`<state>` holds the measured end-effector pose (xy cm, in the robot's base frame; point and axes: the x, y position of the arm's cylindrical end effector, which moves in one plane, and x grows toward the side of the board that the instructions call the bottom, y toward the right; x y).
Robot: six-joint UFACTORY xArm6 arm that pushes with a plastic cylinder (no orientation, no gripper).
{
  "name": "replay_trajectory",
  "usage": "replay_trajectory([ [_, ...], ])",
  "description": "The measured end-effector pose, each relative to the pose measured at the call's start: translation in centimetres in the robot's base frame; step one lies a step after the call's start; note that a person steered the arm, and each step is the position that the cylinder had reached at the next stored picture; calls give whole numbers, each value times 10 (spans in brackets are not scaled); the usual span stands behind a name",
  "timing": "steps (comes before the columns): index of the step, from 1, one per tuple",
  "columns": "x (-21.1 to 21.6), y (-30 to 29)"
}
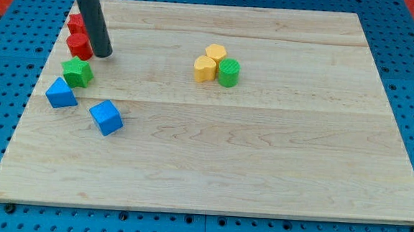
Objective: Push the green star below the red circle
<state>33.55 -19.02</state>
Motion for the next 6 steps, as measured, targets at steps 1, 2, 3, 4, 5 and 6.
replay_trajectory([
  [1,0,-24],
  [2,9,-43],
  [3,42,19],
  [4,80,20],
  [5,81,-24],
  [6,70,-17],
])
